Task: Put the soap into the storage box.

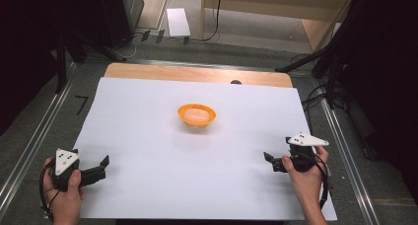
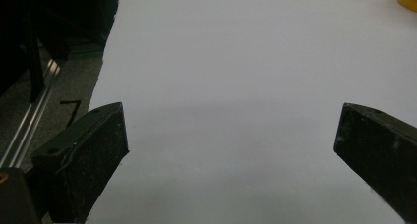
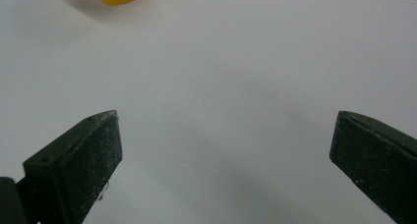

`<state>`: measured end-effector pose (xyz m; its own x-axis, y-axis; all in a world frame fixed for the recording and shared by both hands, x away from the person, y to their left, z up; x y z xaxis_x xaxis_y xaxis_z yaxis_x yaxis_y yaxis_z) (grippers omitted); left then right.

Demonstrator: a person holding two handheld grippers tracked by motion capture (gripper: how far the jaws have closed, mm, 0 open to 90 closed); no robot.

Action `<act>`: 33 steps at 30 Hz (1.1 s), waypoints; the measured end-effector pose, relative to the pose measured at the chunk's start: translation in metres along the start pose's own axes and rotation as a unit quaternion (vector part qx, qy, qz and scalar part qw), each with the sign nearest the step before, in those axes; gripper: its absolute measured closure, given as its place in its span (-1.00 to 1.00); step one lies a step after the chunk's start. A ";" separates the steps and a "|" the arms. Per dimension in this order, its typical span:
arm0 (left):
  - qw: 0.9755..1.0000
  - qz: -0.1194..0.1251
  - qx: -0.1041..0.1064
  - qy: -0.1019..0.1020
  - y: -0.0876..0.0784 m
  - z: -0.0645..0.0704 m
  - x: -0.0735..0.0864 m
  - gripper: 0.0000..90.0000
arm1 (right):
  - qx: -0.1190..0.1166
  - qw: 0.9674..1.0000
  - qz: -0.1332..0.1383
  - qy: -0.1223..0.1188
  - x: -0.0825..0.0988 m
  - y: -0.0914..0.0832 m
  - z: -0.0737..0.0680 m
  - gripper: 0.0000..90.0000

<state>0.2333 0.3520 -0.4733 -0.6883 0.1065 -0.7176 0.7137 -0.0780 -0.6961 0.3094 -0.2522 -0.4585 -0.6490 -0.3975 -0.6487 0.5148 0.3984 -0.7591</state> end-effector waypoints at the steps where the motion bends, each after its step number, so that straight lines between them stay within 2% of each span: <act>1: 1.000 0.000 0.000 0.000 0.000 0.000 0.000 -1.00 | 0.003 1.000 0.003 0.005 0.003 -0.002 0.001 -1.00; 7: 1.000 0.000 -0.001 0.000 0.000 0.000 0.000 -1.00 | 0.014 0.999 0.019 0.029 0.023 -0.010 0.010 -1.00; 10: 1.000 0.000 -0.003 0.000 0.000 0.000 0.000 -1.00 | 0.008 0.999 0.025 0.031 0.029 -0.012 0.011 -1.00; 13: 1.000 0.000 -0.003 0.000 0.000 0.000 0.000 -1.00 | 0.016 0.999 0.034 0.037 0.038 -0.016 0.013 -1.00; 22: 1.000 0.001 -0.002 -0.002 0.000 0.000 0.000 -1.00 | 0.024 0.998 0.034 0.049 0.058 -0.022 0.013 -1.00; 30: 1.000 0.001 -0.003 -0.003 0.000 0.000 0.000 -1.00 | 0.035 0.997 0.043 0.059 0.075 -0.035 0.014 -1.00; 33: 1.000 0.002 -0.003 -0.004 0.000 0.000 0.000 -1.00 | 0.044 0.995 0.049 0.069 0.086 -0.042 0.018 -1.00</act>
<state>0.2328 0.3522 -0.4731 -0.6864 0.0990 -0.7205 0.7172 -0.0715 -0.6931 0.2413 -0.3179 -0.4833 -0.6612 -0.2404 -0.7107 0.6221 0.3538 -0.6984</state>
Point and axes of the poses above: each handheld gripper's, and its own axes: y roughly forward along the jaws, x roughly out of its underside, z roughly to its right, the point moved 2 cm from there along y, roughly forward along the jaws, and after that the axes turned 13 degrees about -z, right-handed, at the moved point
